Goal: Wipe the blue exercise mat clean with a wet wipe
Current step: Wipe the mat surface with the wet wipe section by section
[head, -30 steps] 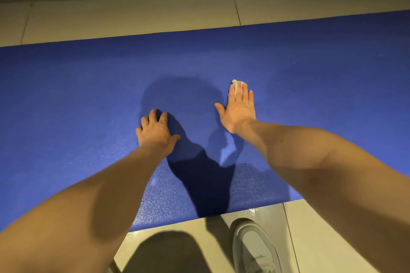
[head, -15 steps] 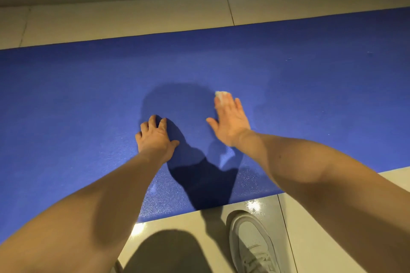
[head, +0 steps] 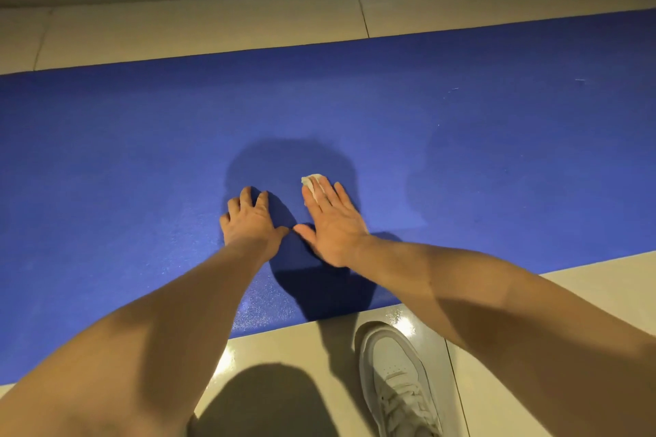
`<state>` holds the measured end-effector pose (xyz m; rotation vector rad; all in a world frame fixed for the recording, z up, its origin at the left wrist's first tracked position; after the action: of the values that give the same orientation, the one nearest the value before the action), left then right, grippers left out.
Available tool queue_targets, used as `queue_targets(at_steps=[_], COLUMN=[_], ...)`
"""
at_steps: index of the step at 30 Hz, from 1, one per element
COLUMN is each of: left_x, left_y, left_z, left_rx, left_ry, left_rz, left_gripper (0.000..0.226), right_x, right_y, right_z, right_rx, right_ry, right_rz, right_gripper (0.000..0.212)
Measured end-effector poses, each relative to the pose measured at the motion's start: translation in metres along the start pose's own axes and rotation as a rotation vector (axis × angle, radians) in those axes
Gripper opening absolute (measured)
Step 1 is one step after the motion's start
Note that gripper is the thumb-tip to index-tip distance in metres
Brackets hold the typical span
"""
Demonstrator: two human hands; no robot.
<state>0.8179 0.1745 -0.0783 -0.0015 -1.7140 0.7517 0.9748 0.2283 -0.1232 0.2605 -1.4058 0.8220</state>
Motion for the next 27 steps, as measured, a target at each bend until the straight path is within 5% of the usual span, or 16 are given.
queue_targets(at_steps=[6,9,15,19,27], left_x=[-0.005,-0.007,-0.014,-0.020,-0.024], left_y=[-0.011,-0.014,-0.024,-0.031,-0.047], left_z=[-0.002,-0.003,-0.007,-0.009,-0.010], left_rx=[-0.009,-0.003,0.012,0.006,-0.007], left_ry=[0.002,-0.007,-0.003,0.011,0.022], left_rz=[0.002,0.004,-0.004,-0.004,0.028], left_gripper=[0.085,0.084,0.084,0.085,0.085], right_x=[0.018,0.019,-0.007,-0.010,0.007], right_y=[-0.006,-0.004,-0.032,-0.039,-0.047], right_z=[-0.092,-0.085,0.004,-0.005,-0.095], right_rx=[-0.368,-0.457,-0.144,-0.039,-0.481], right_ry=[0.007,0.015,0.025,-0.050,0.013], right_rz=[-0.009,0.006,0.026,0.009,-0.017], right_gripper=[0.085,0.087,0.088,0.085,0.086])
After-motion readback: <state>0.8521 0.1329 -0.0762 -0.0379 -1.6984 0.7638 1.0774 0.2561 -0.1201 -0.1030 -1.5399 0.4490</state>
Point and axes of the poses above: each hand's wrist, its own y-axis towards the middle knuckle, its own x-axis out of the back of the hand, z = x × y, the point moved 2 cm from there along y, towards the middle knuckle, and after that the axes turned 3 degrees about -x, right-handed, at the moved point
